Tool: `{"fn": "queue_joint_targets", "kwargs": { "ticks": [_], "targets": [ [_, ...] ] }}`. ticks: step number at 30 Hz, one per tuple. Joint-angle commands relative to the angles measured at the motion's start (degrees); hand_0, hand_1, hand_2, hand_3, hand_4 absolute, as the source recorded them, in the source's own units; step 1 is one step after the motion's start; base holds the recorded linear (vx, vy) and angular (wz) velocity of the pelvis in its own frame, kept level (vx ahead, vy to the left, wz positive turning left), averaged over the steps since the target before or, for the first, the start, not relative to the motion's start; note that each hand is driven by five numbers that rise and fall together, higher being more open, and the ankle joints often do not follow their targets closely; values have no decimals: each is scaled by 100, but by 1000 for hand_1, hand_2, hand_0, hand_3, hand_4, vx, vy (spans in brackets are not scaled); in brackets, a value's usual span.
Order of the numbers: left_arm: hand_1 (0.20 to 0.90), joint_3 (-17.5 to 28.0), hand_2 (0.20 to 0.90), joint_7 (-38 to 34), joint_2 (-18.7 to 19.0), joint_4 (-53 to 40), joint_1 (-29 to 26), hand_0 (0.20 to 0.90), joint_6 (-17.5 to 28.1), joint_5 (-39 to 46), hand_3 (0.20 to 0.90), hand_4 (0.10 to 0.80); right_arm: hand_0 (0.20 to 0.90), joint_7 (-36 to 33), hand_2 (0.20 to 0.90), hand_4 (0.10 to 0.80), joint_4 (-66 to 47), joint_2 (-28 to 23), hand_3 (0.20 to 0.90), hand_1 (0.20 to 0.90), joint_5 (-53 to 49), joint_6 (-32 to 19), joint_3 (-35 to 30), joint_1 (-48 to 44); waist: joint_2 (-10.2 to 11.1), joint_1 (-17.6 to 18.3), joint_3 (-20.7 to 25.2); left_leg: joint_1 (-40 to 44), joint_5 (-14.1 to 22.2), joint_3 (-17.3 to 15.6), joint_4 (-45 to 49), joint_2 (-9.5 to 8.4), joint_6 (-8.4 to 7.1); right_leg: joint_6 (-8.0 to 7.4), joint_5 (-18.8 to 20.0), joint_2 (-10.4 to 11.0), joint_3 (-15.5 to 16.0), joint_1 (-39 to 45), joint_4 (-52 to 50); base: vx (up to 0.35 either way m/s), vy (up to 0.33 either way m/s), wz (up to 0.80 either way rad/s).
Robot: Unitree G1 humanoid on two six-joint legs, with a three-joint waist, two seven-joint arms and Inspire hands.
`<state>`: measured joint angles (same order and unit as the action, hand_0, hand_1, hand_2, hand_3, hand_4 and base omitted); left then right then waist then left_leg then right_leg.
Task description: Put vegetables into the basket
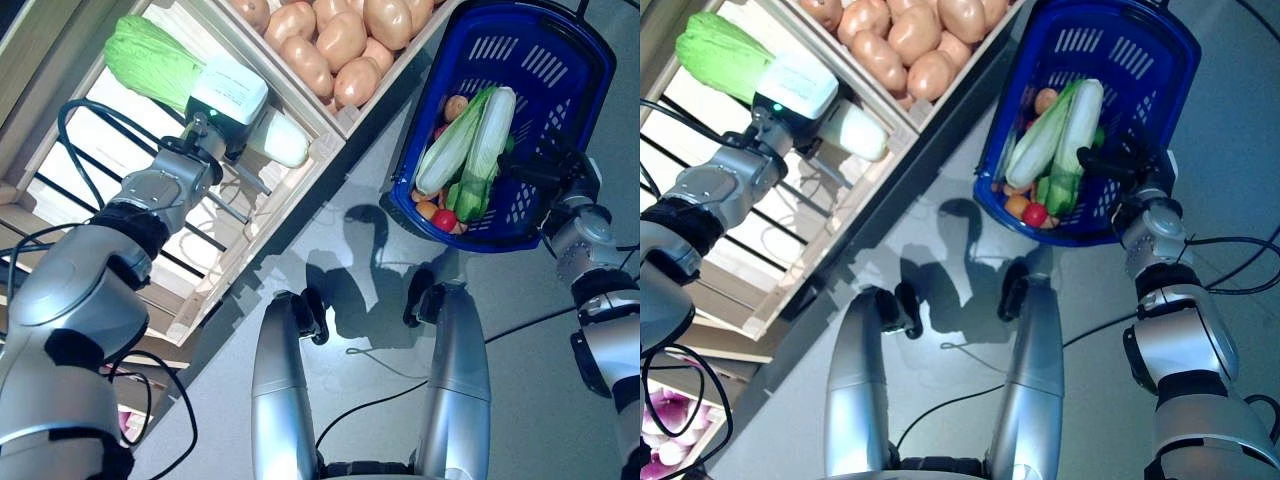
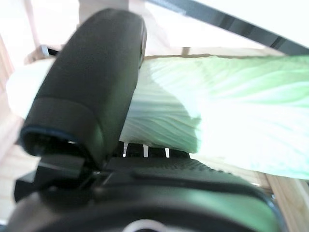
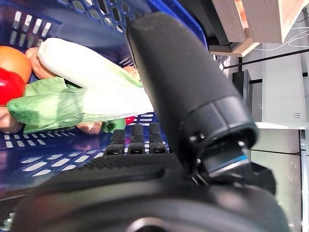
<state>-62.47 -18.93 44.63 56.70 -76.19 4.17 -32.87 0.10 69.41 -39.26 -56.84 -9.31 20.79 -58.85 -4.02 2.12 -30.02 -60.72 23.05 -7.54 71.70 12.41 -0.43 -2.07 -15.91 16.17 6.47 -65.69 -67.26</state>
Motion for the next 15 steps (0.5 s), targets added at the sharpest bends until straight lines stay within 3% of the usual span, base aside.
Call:
{"fn": "queue_joint_targets", "kwargs": {
  "ticks": [1, 10, 14, 15],
  "targets": [
    [300, 259, 300, -89, -79, 163, 16, 300, 232, 427, 300, 400, 900, 70, 900, 800, -107, -4, 900, 900, -256, -671, -310, -437, 135, 68, 23, 560, -79, 221, -752, 121, -521, -447, 69, 293, -81, 959, 584, 37, 3, -5],
    [300, 895, 300, -316, 157, 204, 770, 300, 650, 715, 300, 400, 900, 513, 900, 800, -474, 158, 900, 900, -141, -769, -420, 135, 176, 62, 251, 2008, -526, 23, -1957, 188, -582, -368, 148, 185, 15, 2320, 1368, 106, 20, -5],
    [300, 1441, 300, -360, 402, -176, 1541, 300, 998, 865, 300, 400, 900, 587, 900, 800, -1067, 279, 900, 900, 159, -673, -532, 860, 224, 6, 713, 2915, -871, -107, -2849, 143, -575, -287, 245, 161, 195, 3211, 2048, 181, -9, -1],
    [300, 1574, 300, -363, 426, -292, 1699, 300, 1030, 936, 300, 400, 900, 538, 900, 800, -1210, 330, 900, 900, 236, -658, -531, 988, 243, -7, 796, 3055, -1117, -152, -3136, 117, -525, -221, 434, 148, 279, 3368, 2313, 46, -16, 3]
  ]
}}
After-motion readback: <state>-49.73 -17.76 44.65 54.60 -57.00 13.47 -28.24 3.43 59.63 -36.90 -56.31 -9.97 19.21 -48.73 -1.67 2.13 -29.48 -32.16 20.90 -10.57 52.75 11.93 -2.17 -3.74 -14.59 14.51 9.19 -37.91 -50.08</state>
